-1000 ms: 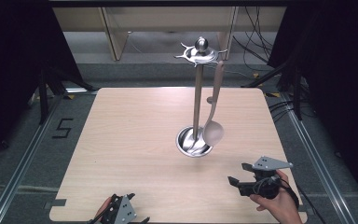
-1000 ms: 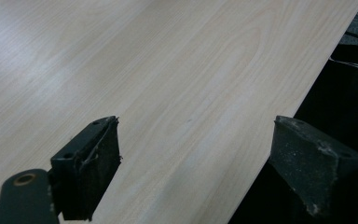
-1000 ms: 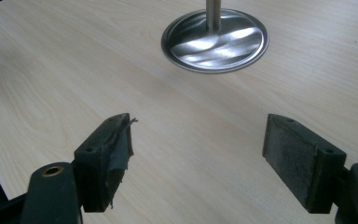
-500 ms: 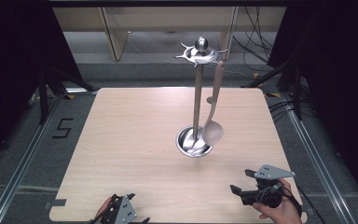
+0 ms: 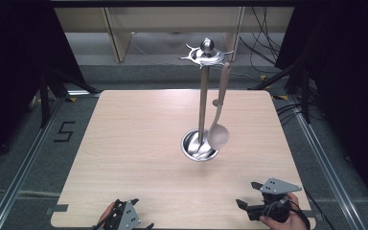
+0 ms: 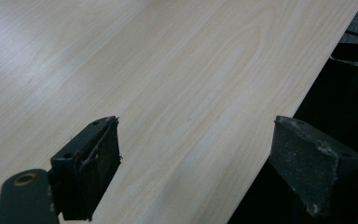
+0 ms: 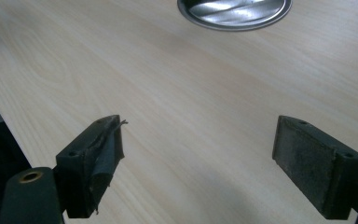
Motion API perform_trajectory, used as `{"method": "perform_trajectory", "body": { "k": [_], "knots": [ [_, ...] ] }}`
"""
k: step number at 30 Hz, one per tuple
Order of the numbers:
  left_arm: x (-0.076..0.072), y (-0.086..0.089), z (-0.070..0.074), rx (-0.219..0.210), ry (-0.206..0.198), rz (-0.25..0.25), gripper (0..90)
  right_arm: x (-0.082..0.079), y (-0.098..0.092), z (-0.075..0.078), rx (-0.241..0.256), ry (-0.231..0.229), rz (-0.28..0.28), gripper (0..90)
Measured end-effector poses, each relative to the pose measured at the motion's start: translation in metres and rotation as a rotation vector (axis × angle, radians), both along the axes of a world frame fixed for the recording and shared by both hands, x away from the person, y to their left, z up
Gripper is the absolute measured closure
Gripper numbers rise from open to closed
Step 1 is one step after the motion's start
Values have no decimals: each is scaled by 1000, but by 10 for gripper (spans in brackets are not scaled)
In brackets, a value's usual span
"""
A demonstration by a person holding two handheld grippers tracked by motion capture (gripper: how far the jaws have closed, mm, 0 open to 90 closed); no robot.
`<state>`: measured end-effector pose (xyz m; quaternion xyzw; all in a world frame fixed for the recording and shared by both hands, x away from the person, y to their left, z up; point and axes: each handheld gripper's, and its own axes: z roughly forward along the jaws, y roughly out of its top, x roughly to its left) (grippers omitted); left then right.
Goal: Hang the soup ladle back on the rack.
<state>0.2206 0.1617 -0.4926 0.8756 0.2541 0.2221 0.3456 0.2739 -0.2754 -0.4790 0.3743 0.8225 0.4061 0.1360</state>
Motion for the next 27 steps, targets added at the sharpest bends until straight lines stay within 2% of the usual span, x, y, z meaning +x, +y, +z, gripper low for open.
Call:
{"method": "perform_trajectory", "body": {
  "k": [2,3,4,6,7,8,10,11,13,14,15,16,17,21,24,25,27],
  "knots": [
    [0,-1,0,-9,4,-2,151,-2,1,-3,16,20,1,169],
    [0,0,0,-3,6,-7,151,-2,0,-4,2,11,8,169],
    [0,0,0,-5,7,-7,151,-6,3,-5,25,55,-7,169],
    [0,0,0,-5,9,-8,151,-6,2,-7,6,41,21,168],
    [0,0,0,-5,9,-8,152,-9,4,-6,16,71,0,167],
    [0,0,0,-3,8,-8,151,-8,3,-8,11,41,19,167],
    [0,0,0,-2,7,-7,152,-12,4,-8,4,52,-11,167],
    [0,0,0,-1,7,-8,152,-10,3,-10,-3,43,2,167],
    [0,0,0,0,8,-8,151,-12,3,-11,11,66,2,167],
    [0,-1,0,0,1,2,151,-13,3,-12,7,56,1,167],
    [0,-1,0,-1,1,2,151,-13,4,-12,16,69,18,167],
    [0,-1,0,0,1,2,151,-16,5,-12,15,93,-8,167],
    [0,-1,0,0,2,1,152,-13,4,-13,14,66,16,167],
    [0,-1,0,2,0,1,151,-13,2,-14,14,65,19,167],
    [0,0,0,1,6,-9,151,-14,2,-14,17,87,5,167],
    [0,0,0,-1,7,-8,152,-12,1,-15,5,71,29,167],
    [0,0,0,4,5,-7,152,-12,0,-15,3,67,28,167]
  ]
}}
